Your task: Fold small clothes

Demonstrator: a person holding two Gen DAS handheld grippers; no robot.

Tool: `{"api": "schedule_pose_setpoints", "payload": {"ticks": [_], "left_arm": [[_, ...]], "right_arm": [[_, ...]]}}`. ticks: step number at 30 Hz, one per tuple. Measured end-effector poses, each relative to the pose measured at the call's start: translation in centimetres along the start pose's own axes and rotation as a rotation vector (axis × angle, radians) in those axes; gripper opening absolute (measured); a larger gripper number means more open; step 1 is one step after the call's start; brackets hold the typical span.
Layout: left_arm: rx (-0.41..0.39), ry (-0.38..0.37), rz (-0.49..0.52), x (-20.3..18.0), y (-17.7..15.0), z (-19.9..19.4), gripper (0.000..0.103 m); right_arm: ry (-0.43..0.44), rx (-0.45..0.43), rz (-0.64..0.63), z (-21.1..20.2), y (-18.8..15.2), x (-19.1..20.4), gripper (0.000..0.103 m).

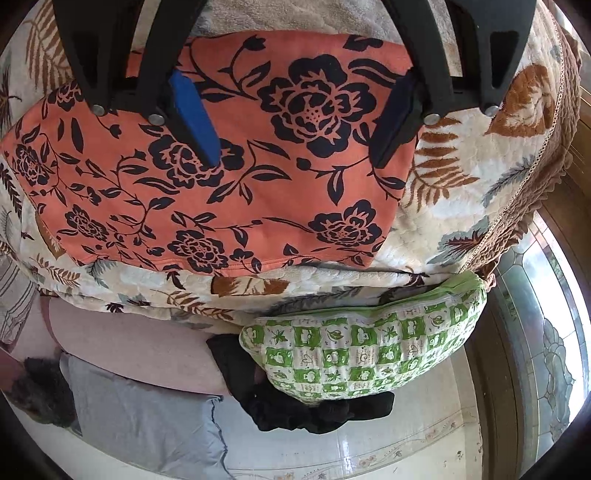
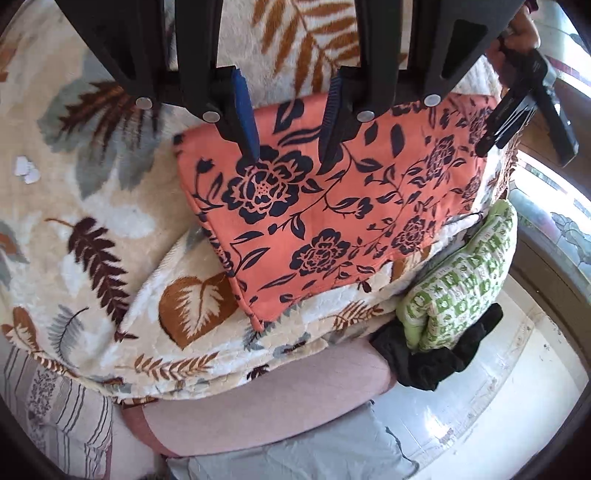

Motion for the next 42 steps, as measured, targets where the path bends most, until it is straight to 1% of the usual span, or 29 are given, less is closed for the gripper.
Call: {"api": "schedule_pose_setpoints", "payload": {"ticks": [2,4,5,7,9,10,12,13,15,18,22,26,28,31,33,35,37,39,42], "left_arm": [[-0.038,-0.018,0.025,-0.9,-0.7,-1.8,0.085],[-0.070,-0.031,0.036,-1.9,-1.8,-4.1,0.086],[-0.070,-0.050,0.035,-2.4,-2.5,-5.4,0.088],[-0.064,-0.099,0.039,-3.6,-4.1,-8.2,0.091],[-0.061,-0.143,0.046,-4.9,-5.3,-11.1,0.092],[-0.063,-0.157,0.051,-5.4,-5.6,-12.5,0.093],[-0.078,-0.175,0.066,-6.6,-5.5,-15.4,0.093],[-0.096,-0.180,0.082,-7.2,-4.9,-16.7,0.093],[-0.160,-0.176,0.103,-8.1,-3.0,-19.7,0.093],[-0.268,-0.176,0.086,-8.5,1.0,-24.1,0.093],[-0.379,-0.237,0.011,-8.6,5.5,-30.1,0.101],[-0.464,-0.287,-0.015,-9.4,8.6,-34.8,0.102],[-0.492,-0.304,-0.006,-10.5,10.0,-36.7,0.103],[-0.507,-0.371,-0.001,-12.6,11.5,-38.9,0.103],[-0.524,-0.413,0.009,-14.1,12.0,-40.2,0.103],[-0.554,-0.427,0.036,-15.6,12.0,-41.3,0.103],[-0.570,-0.448,0.062,-16.8,11.9,-41.9,0.103],[-0.565,-0.477,0.078,-17.6,11.5,-42.0,0.103],[-0.539,-0.474,0.096,-17.8,11.1,-41.2,0.103]], "right_arm": [[0.025,-0.045,-0.026,-4.5,-0.4,0.0,0.040],[0.026,-0.103,-0.040,-9.0,-1.1,-0.5,0.077],[0.028,-0.139,-0.040,-11.1,-1.6,-0.9,0.079],[0.014,-0.180,-0.082,-14.5,-2.5,-1.4,0.079],[-0.041,-0.209,-0.144,-17.0,-3.3,-1.9,0.078],[-0.052,-0.226,-0.165,-18.1,-3.7,-2.1,0.078],[-0.037,-0.266,-0.171,-20.1,-3.9,-2.6,0.078],[-0.028,-0.294,-0.166,-21.2,-3.9,-2.9,0.078],[-0.009,-0.346,-0.159,-23.1,-3.7,-3.1,0.079],[0.006,-0.424,-0.170,-26.0,-3.6,-3.1,0.079],[-0.005,-0.525,-0.208,-29.7,-3.8,-3.0,0.078],[0.008,-0.627,-0.197,-34.0,-3.4,-3.4,0.078],[0.001,-0.674,-0.204,-36.5,-3.2,-3.4,0.078],[-0.015,-0.753,-0.223,-40.3,-3.2,-3.6,0.078],[-0.031,-0.795,-0.230,-42.7,-3.3,-3.8,0.079],[-0.045,-0.819,-0.228,-44.5,-3.1,-4.1,0.079],[-0.051,-0.843,-0.213,-45.8,-2.8,-4.5,0.078],[-0.045,-0.858,-0.188,-46.4,-2.4,-4.9,0.079],[-0.025,-0.855,-0.157,-46.4,-1.8,-5.0,0.079]]}}
Point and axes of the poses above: each gripper's, at about its wrist camera, not at the fingertips, and z roughly the way its jaws point, x to its left, y to its top, the point moved 5 cm from there along z, roughly the way its jaws point, and after that the axes turned 5 degrees about y, right-handed, at the moved point
